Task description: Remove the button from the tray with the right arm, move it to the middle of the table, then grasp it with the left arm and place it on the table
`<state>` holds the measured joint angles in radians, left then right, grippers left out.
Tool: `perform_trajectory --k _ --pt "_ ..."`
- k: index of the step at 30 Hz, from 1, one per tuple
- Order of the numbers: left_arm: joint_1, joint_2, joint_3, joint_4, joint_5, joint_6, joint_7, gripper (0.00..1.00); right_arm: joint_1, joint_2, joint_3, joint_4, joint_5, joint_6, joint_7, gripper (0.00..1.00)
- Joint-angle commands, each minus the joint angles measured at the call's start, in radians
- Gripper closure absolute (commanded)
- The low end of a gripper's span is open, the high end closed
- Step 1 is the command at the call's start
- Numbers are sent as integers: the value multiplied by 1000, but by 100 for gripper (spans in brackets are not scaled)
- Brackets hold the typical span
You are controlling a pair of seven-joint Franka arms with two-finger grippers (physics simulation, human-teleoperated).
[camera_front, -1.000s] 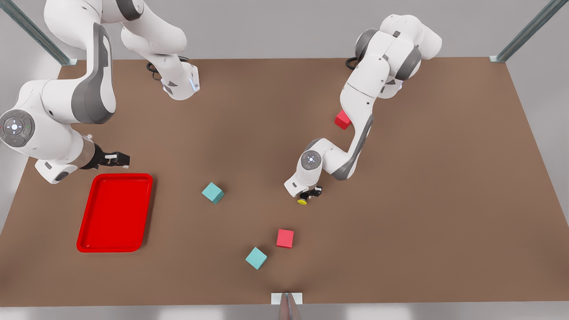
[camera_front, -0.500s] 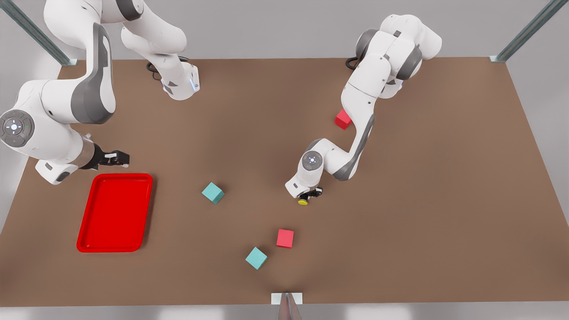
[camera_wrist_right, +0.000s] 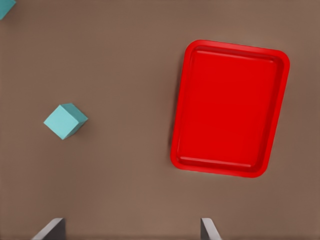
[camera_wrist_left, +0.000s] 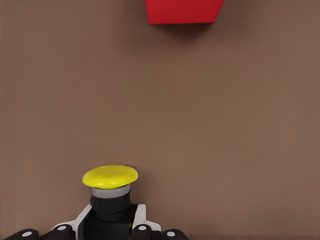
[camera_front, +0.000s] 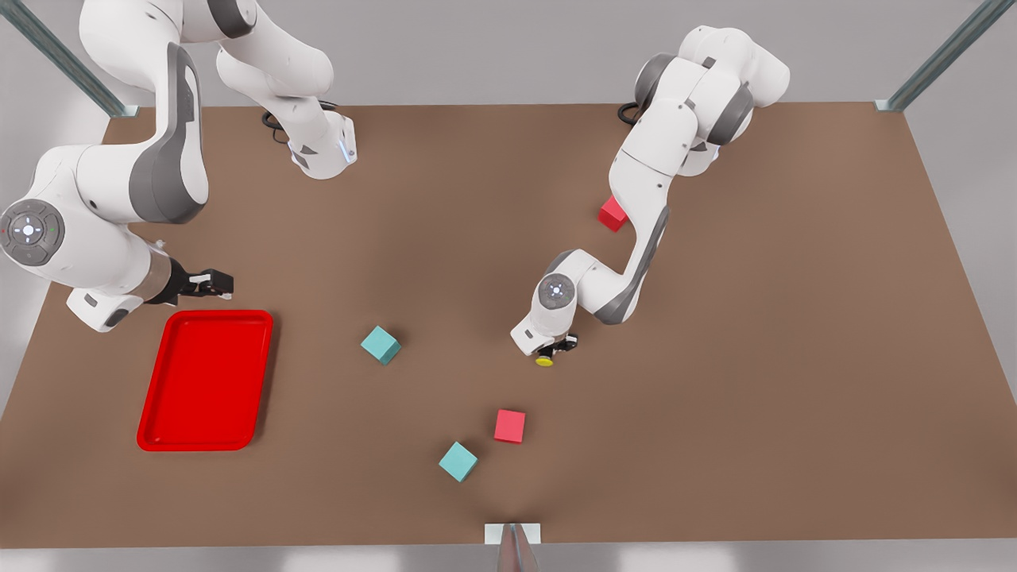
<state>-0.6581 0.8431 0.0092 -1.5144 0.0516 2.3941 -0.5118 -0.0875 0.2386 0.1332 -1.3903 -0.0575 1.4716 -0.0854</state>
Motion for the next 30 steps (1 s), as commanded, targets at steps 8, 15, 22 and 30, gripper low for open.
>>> perform_trajectory --k 8,15,22,30 --pt "0 -4 0 0 -4 -16 -7 54 2 -1 0 0 1 0 -17 0" --pt "0 -15 3 16 -4 -78 -8 55 0 -1 0 2 -1 0 -19 0" --pt "-47 -56 26 183 318 -480 -1272 56 0 -1 0 2 -1 0 -19 0" --pt "-78 -44 25 139 907 -986 -2493 58 6 -1 0 17 -2 10 -20 0"
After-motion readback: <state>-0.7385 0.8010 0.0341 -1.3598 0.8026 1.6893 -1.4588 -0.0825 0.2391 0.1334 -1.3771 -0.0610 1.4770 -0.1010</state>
